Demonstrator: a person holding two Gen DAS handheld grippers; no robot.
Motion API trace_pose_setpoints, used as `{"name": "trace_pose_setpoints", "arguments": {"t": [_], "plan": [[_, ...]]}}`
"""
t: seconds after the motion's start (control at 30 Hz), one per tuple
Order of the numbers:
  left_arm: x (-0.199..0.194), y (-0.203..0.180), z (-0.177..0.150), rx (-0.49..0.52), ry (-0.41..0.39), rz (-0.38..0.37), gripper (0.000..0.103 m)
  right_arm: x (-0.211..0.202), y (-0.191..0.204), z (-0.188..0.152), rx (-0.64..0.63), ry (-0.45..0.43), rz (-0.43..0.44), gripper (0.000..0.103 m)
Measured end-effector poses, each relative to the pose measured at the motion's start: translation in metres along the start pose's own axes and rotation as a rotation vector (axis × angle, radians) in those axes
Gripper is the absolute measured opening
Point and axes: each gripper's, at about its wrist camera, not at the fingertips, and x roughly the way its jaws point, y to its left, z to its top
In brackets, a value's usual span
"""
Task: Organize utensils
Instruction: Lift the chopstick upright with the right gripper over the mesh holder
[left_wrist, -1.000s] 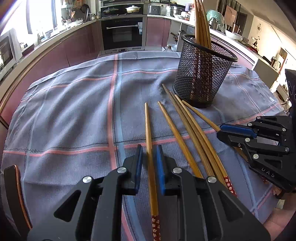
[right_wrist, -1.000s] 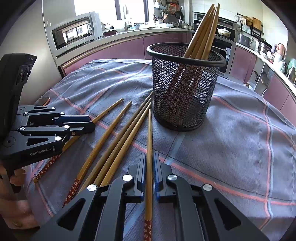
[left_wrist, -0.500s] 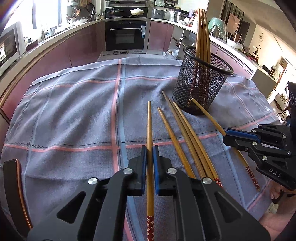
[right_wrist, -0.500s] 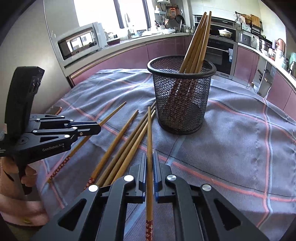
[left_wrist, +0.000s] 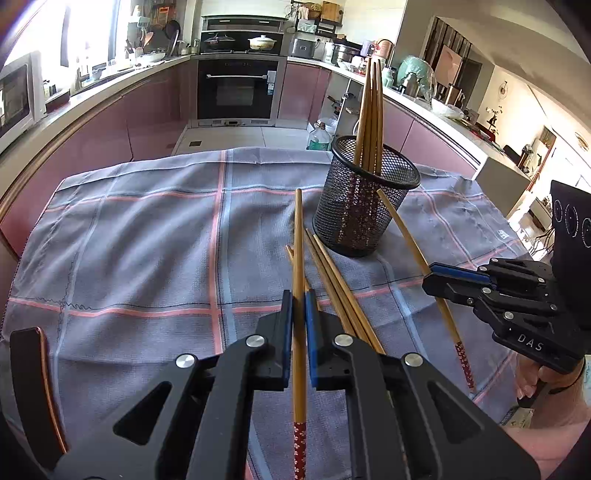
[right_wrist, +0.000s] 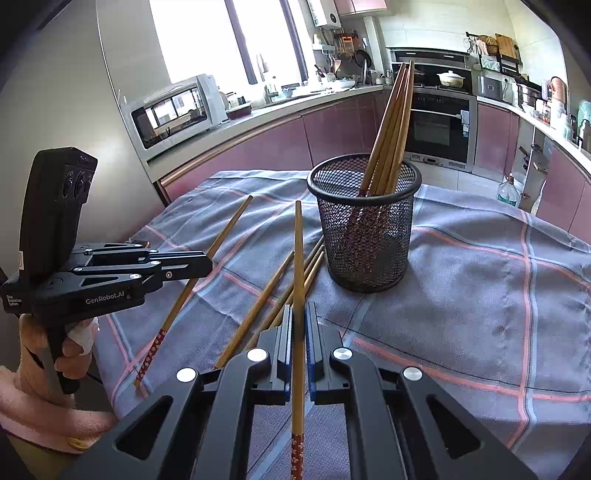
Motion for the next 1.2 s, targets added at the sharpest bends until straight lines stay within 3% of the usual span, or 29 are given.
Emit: {"name": "trace_pose_setpoints", "arguments": {"t": [1.2], "plan": [[-0.063, 0.001, 0.033, -0.048, -0.166, -0.177, 0.007, -0.037, -0.016, 0.031, 0.061, -0.177, 0.022, 0.005]]}}
